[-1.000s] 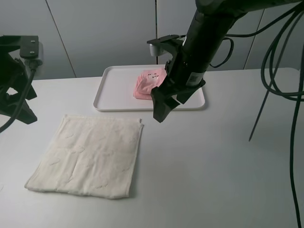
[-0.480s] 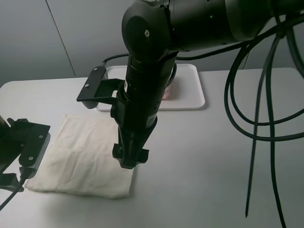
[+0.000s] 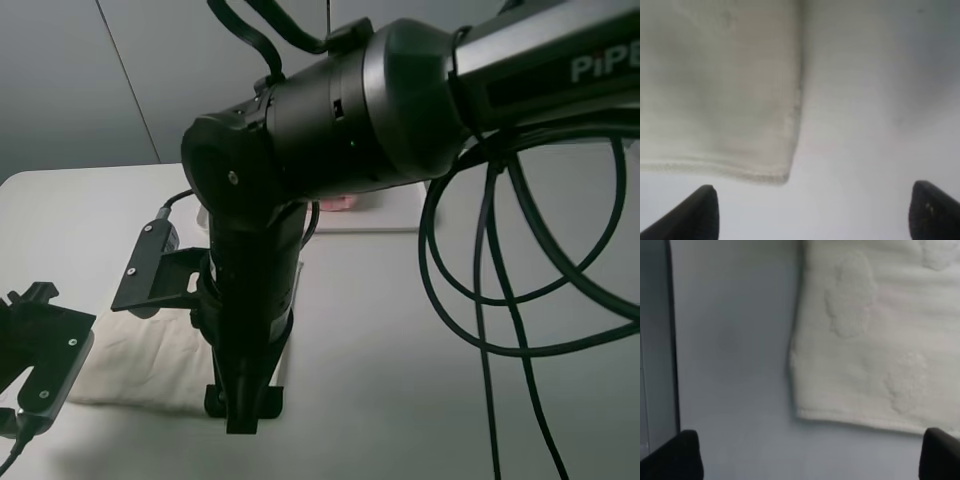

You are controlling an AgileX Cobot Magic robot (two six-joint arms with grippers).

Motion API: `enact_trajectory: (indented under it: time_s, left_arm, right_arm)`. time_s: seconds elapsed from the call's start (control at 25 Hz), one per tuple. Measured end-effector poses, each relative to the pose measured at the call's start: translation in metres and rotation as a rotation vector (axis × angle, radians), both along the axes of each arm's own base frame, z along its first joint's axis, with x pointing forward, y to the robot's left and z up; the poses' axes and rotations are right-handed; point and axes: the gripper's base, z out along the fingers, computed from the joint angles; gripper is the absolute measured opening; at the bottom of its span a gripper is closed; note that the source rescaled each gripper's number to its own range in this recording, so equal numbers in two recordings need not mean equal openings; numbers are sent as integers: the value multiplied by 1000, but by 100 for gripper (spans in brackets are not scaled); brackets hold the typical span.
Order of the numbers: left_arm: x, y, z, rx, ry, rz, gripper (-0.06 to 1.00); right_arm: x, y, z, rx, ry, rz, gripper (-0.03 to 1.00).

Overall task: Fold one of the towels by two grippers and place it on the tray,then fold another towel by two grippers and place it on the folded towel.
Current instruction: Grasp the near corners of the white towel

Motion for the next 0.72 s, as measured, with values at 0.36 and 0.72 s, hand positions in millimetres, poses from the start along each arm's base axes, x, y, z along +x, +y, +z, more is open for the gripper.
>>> enact_trajectory:
  time_s: [0.36, 0.72]
  left_arm:
    - [6, -2, -19, -1, 13, -22, 98]
    - [8, -2, -28, -3, 34, -27, 98]
  right_arm:
    - [1, 2, -9, -7, 4, -4, 93]
    - [2, 4, -12, 0, -6, 29, 93]
